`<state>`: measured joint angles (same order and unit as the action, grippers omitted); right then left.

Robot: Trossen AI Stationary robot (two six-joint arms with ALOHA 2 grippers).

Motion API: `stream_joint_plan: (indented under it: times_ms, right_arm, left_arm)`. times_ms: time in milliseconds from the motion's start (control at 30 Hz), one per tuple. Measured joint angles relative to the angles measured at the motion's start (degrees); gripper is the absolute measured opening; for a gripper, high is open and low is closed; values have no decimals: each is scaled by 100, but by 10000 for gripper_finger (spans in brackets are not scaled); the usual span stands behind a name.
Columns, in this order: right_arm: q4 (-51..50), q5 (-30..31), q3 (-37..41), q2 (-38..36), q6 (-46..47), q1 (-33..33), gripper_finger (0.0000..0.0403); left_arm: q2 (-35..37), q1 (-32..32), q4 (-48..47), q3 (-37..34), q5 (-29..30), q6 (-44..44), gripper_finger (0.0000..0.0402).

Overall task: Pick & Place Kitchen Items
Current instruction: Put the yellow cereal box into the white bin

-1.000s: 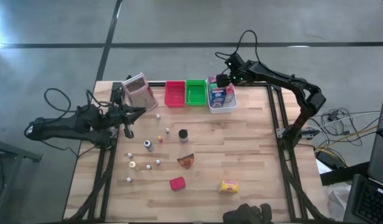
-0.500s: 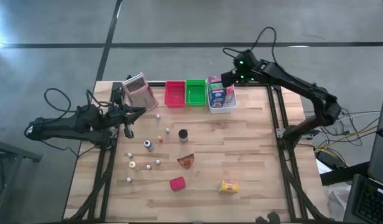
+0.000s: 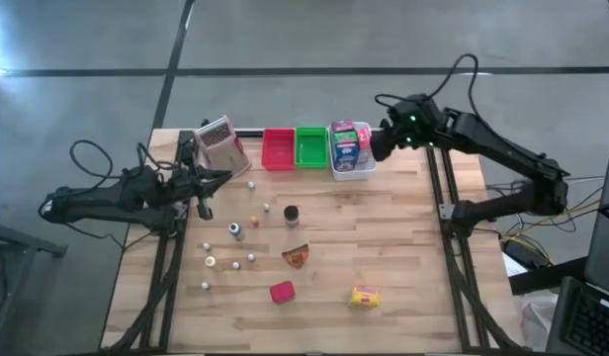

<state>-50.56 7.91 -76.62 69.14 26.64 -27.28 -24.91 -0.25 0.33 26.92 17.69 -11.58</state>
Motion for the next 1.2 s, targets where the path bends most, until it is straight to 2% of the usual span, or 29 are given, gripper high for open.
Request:
stream_joint_plan:
  times_ms: [567, 800, 1200]
  right_arm:
    - [-164, 129, 0, -341, 259, 1369, 167]
    - [-154, 165, 0, -341, 489, 2209, 144]
    - [-154, 1022, 0, -341, 1019, 4035, 99]
  left_arm:
    - [2, 0, 0, -1, 1, -1, 39]
    - [2, 1, 0, -1, 2, -1, 39]
    - [1, 1, -1, -1, 1, -1, 39]
